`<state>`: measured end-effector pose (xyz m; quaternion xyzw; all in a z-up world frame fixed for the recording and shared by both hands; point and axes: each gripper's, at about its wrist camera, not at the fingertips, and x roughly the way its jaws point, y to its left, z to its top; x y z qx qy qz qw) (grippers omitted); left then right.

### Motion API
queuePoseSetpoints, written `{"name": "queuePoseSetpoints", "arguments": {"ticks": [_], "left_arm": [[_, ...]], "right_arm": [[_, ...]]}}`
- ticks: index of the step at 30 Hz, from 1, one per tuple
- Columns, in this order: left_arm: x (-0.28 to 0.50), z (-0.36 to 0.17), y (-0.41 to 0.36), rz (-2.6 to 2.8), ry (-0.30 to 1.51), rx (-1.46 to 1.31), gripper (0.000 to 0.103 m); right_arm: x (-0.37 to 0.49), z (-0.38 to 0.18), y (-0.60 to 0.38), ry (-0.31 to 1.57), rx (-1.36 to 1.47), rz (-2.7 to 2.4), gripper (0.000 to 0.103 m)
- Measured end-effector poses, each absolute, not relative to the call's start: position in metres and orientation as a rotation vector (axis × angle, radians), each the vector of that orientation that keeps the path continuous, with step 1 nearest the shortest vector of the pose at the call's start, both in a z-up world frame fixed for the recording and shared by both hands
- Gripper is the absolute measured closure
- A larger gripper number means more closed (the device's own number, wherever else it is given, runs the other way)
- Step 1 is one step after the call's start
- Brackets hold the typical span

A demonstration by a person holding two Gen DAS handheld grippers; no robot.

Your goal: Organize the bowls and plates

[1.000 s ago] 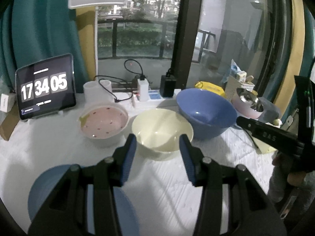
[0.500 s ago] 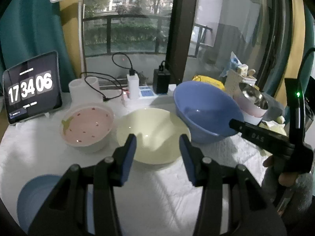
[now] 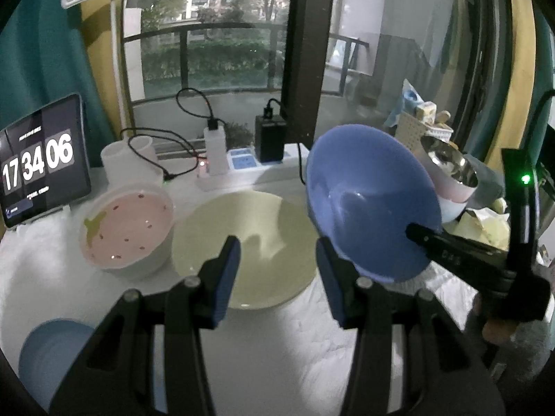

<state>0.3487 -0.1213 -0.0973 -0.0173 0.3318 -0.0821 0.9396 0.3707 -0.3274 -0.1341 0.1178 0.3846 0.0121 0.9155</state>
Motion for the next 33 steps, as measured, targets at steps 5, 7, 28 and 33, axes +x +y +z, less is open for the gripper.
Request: {"name": "queuePoseSetpoints", "arguments": {"ticks": [5,7,28,33], "left_arm": [[0.354,-0.103,-0.133,-0.178,0.683,-0.014,0.056],[0.354,-0.103,-0.138,-0.176,0.679,0.000,0.056],[0.351,-0.111,-0.174,-0.229,0.637,0.096,0.062],[0.354,-0.118,-0.178,-0.279,0.686,0.082,0.080]], "right_arm": [[0.362,-0.131,-0.335,0.778,0.244,0.028,0.091],[0.357,-0.129,-0.340,0.774,0.240,0.032,0.092],[0.335,-0.139,-0.370,0.793,0.223,-0.006,0.090],[0.338,-0.146,-0.366,0.822,0.227,0.017,0.088]]}}
